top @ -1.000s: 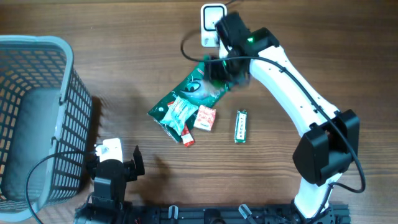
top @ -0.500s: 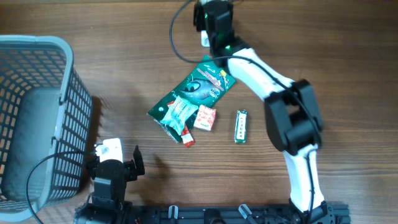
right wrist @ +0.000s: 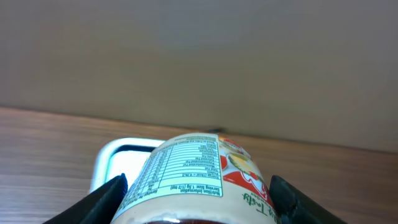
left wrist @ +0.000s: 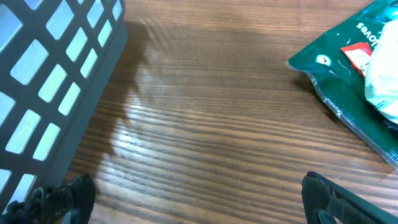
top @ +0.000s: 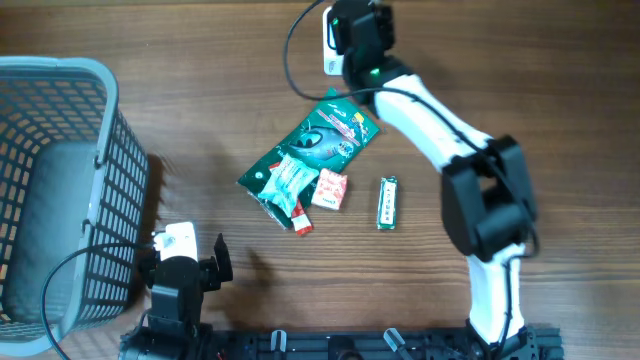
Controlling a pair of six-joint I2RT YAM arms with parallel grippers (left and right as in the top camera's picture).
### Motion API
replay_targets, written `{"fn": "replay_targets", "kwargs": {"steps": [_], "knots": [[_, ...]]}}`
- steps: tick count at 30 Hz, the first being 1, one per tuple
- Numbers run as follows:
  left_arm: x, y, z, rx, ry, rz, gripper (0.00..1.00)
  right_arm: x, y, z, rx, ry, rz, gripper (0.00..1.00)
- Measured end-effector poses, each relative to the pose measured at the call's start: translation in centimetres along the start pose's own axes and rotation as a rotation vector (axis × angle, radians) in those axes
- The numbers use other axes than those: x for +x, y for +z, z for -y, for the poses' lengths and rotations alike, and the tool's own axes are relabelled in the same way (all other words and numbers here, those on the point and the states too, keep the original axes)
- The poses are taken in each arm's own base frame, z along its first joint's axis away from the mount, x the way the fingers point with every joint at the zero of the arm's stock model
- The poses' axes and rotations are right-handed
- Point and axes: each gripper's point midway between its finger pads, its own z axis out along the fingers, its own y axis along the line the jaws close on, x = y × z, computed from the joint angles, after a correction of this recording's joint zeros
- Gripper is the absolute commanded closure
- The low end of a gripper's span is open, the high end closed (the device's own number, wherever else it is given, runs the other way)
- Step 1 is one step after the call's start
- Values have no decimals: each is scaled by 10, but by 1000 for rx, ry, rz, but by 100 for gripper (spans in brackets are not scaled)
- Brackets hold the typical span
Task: Scan the item barcode
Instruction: 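Lift the jar up to the scanner face with the right gripper, then carry the jar to the right side of the table and release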
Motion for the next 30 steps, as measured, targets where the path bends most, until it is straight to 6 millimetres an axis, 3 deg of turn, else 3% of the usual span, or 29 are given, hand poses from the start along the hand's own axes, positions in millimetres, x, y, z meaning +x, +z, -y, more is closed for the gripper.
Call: {"fn": "replay_targets", "kwargs": {"steps": [3, 6, 8, 9, 11, 17, 22, 24, 25, 26, 30], "knots": [[0, 0, 0, 0, 0, 0, 0, -11, -15, 63, 120, -19, -64, 55], [0, 0, 0, 0, 0, 0, 0, 9, -15, 148, 259, -29, -195, 55], [0, 0, 0, 0, 0, 0, 0, 44, -12, 216, 361, -31, -333, 55], [0, 0, 0, 0, 0, 0, 0, 59, -12, 238, 388, -30, -386, 55], [0, 0, 0, 0, 0, 0, 0, 95, -17, 297, 431, 12, -511, 47], [0, 0, 0, 0, 0, 0, 0, 175, -42, 443, 412, 372, -616, 46], [0, 0, 0, 0, 0, 0, 0, 225, -76, 516, 460, 593, -634, 43], [0, 0, 0, 0, 0, 0, 0, 257, -92, 541, 510, 721, -648, 37], [0, 0, 0, 0, 0, 0, 0, 264, -95, 545, 529, 764, -650, 35], [0, 0, 0, 0, 0, 0, 0, 289, -105, 553, 549, 828, -674, 35], [0, 0, 0, 0, 0, 0, 0, 338, -116, 555, 594, 997, -739, 35]]}}
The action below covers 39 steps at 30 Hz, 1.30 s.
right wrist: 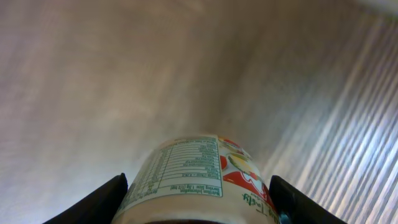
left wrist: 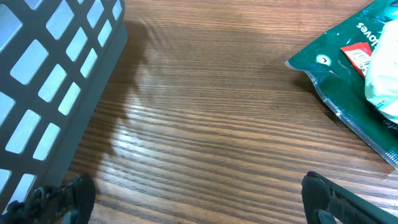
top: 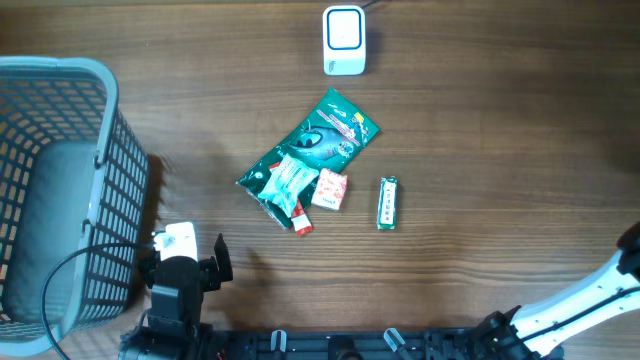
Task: Scan the item barcode
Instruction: 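Carry the jar to the right side of the table and release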
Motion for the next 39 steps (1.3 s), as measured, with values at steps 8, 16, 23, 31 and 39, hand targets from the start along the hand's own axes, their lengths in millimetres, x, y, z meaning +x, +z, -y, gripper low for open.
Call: {"fn": "replay_targets", "kwargs": {"steps": [8, 16, 23, 31, 39], "knots": [[0, 0, 0, 0, 0, 0, 0, 11, 14, -10, -88, 66, -51, 0], [0, 0, 0, 0, 0, 0, 0, 0, -9, -27, -178, 15, -17, 0], [0, 0, 0, 0, 0, 0, 0, -60, -159, -43, -275, 7, 288, 0], [0, 0, 0, 0, 0, 1, 0, 58, -267, -146, -620, -62, -25, 0], [0, 0, 0, 0, 0, 0, 0, 311, -260, -228, -668, -584, -607, 0]]}}
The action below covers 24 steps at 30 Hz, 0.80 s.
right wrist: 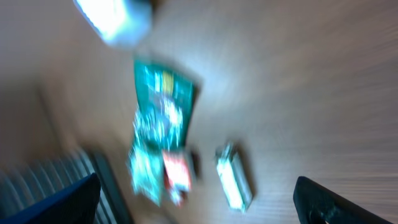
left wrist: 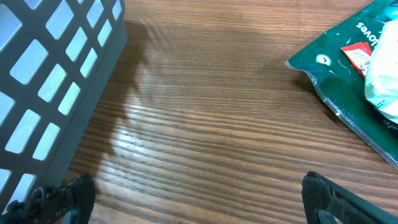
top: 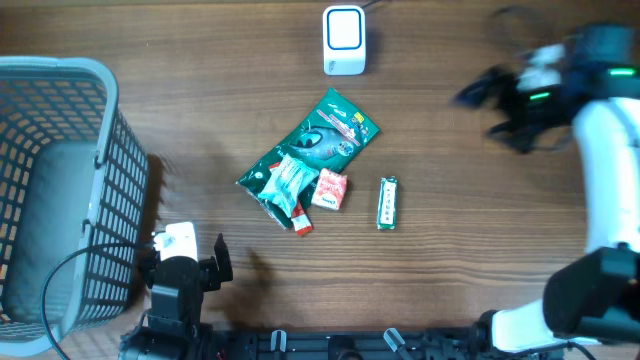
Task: Scan the item barcode
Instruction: 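Carry the jar to the right side of the table and release, then return the right gripper to the pile and grasp the green-white box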
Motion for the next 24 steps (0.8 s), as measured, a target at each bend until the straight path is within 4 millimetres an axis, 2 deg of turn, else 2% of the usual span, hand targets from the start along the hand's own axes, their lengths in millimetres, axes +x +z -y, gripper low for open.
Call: {"fn": "replay_targets", "kwargs": {"steps": [1, 2, 6, 7, 10, 11, 14, 18, 19, 22, 24], "knots": [[0, 0, 0, 0, 0, 0, 0, 20, 25, -8, 19, -56, -62, 0], [0, 0, 0, 0, 0, 0, 0, 36, 42, -12, 36, -92, -110, 0], [0, 0, 0, 0, 0, 0, 0, 89, 100, -6, 165, -180, -199, 1], [0, 0, 0, 0, 0, 0, 0, 102, 110, -3, 195, -198, -218, 6], [0, 0, 0, 0, 0, 0, 0, 132, 134, 4, 257, -267, -248, 35], [0, 0, 0, 0, 0, 0, 0, 138, 137, 5, 267, -268, -253, 45], [0, 0, 0, 0, 0, 0, 0, 151, 143, 2, 288, -292, -269, 65], [0, 0, 0, 0, 0, 0, 0, 152, 150, -8, 271, -313, -238, 92], [0, 0, 0, 0, 0, 0, 1, 150, 152, -10, 273, -311, -219, 95], [0, 0, 0, 0, 0, 0, 0, 146, 157, -6, 300, -282, -185, 96], [0, 0, 0, 0, 0, 0, 0, 147, 165, 4, 321, -260, -186, 96]]}}
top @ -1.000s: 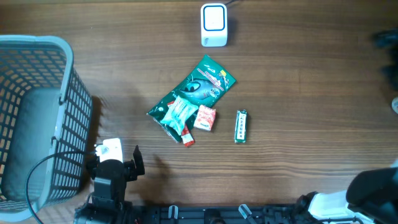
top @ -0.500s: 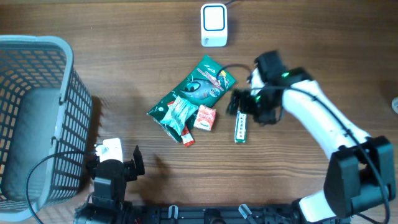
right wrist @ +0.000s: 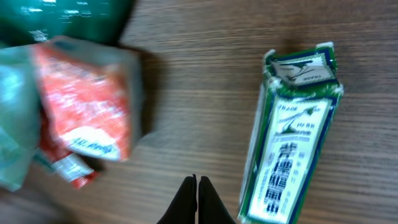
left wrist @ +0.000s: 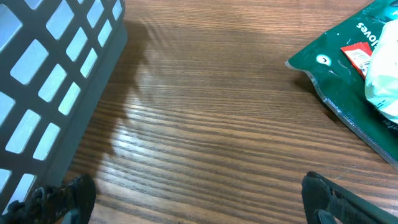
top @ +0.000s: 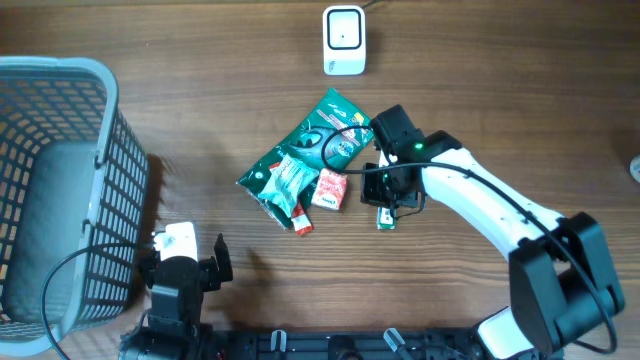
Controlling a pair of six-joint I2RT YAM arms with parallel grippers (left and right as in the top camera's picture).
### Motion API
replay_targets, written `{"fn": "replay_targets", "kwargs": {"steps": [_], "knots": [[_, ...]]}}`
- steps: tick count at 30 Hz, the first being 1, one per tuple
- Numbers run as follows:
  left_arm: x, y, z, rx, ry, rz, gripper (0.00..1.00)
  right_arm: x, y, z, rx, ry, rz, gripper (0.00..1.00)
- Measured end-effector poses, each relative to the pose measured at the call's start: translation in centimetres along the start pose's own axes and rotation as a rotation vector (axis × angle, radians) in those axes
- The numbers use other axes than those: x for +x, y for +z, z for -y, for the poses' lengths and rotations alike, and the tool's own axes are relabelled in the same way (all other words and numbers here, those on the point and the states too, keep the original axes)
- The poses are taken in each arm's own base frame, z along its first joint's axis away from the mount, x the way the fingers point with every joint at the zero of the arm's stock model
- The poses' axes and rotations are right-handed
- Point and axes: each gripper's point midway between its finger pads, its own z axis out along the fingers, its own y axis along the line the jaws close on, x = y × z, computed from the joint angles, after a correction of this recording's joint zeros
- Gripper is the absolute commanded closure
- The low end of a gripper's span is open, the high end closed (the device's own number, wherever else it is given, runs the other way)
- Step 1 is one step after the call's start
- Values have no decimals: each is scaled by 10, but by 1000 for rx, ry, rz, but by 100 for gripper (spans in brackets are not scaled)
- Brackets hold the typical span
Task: Scan the item barcode
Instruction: 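Return the right gripper to the pile and grasp the green-white box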
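Observation:
The white scanner [top: 343,40] stands at the table's far edge. A pile of items lies mid-table: a green bag [top: 325,135], a red packet [top: 330,188] and a green-and-white box [top: 387,210]. My right gripper [top: 385,188] hovers over the bare wood between the red packet [right wrist: 87,106] and the box [right wrist: 292,137]. Its fingers [right wrist: 197,186] are pressed together with nothing between them. My left gripper [top: 182,262] rests open near the front edge, beside the basket, its fingertips [left wrist: 323,199] wide apart over bare wood.
A grey mesh basket [top: 60,170] fills the left side, its wall [left wrist: 50,81] close to my left gripper. A pale green-white packet [top: 288,175] and a small red sachet [top: 301,222] lie on the pile. A small grey thing [top: 635,168] shows at the right edge.
My right arm was at the table's far right with its gripper open and empty. Now it is over the pile mid-table, shut beside the green-and-white box. The left arm has not moved.
My right gripper first held a labelled jar in front of the scanner. Then it held the jar far out to the right, beyond the overhead view. Later it was open at the right side without the jar. Now it is shut and empty over the pile.

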Motion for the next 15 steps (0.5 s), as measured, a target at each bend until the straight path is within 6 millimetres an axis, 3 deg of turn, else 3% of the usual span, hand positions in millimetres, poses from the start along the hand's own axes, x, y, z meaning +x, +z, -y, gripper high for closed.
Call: {"fn": "replay_targets", "kwargs": {"steps": [7, 15], "knots": [[0, 0, 0, 0, 0, 0, 0, 24, 34, 29, 93, 45, -109, 95], [0, 0, 0, 0, 0, 0, 0, 34, 20, 75, 348, 110, -110, 96]]}}
